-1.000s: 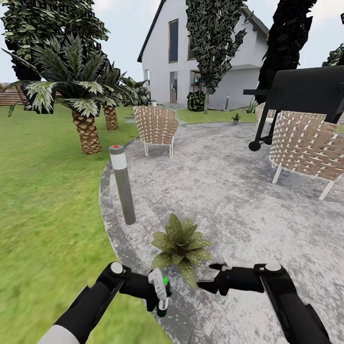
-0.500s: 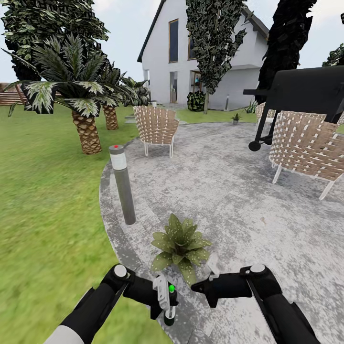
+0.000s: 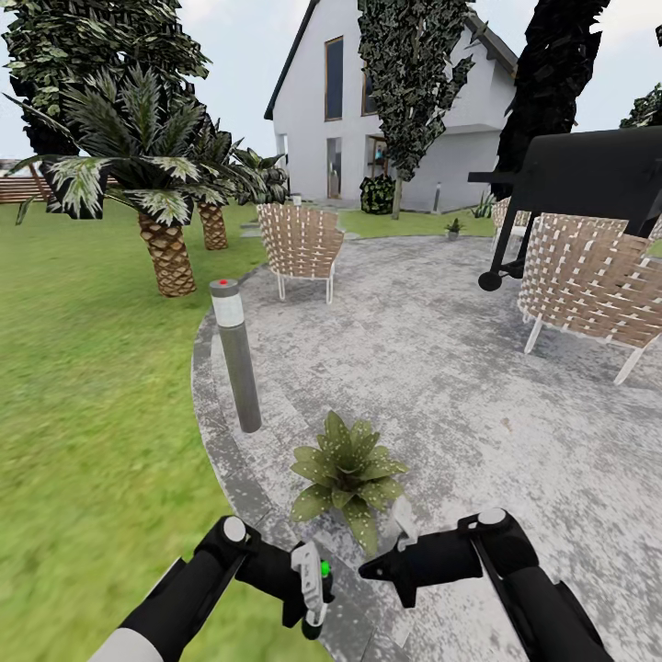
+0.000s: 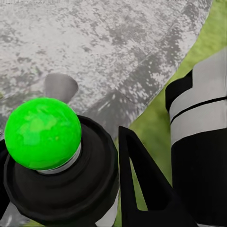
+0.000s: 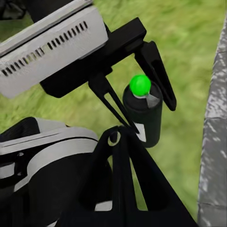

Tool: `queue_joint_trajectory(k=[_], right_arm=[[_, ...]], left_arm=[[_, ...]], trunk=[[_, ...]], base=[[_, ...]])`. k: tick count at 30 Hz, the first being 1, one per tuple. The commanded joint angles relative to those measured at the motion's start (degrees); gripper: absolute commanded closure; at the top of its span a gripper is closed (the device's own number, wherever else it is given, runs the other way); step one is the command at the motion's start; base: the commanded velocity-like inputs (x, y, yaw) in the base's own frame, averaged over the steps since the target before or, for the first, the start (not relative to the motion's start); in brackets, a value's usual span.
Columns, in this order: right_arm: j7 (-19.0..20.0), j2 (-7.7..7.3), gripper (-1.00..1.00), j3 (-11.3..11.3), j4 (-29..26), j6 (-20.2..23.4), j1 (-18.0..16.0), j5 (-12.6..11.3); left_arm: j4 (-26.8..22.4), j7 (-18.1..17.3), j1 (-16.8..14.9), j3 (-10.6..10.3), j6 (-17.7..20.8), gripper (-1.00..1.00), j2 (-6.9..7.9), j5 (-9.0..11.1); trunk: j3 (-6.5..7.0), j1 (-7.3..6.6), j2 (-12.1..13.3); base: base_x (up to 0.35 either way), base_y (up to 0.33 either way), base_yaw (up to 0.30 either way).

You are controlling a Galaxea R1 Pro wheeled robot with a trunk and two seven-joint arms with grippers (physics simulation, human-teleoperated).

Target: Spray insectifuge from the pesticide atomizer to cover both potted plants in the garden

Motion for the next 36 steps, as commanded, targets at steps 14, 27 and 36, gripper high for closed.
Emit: queue_joint_trajectory(k=[14, 27, 36], right_arm=[[0.07, 0.09, 1.00, 0.17, 0.13, 0.13, 0.00, 0.11], [0.07, 0.08, 1.00, 0.08, 0.18, 0.05, 0.00, 0.11], [-0.04, 0.09, 1.00, 0.05, 0.50, 0.05, 0.00, 0.49]], left_arm=[[-1.42, -0.41, -0.02, -3.96, -0.57, 1.00, -4.27, 0.03], [-1.65, -0.64, 0.00, -3.87, -0.66, 1.00, -4.36, 0.33], [-3.34, -1.87, -0.02, -3.91, -0.67, 1.00, -4.42, 0.45]], trunk=[[0.00, 0.00, 0.00], [0.00, 0.00, 0.00], [0.00, 0.00, 0.00]], base=[[0.000, 0.000, 0.000], [0.000, 0.000, 0.000], [0.000, 0.000, 0.000]])
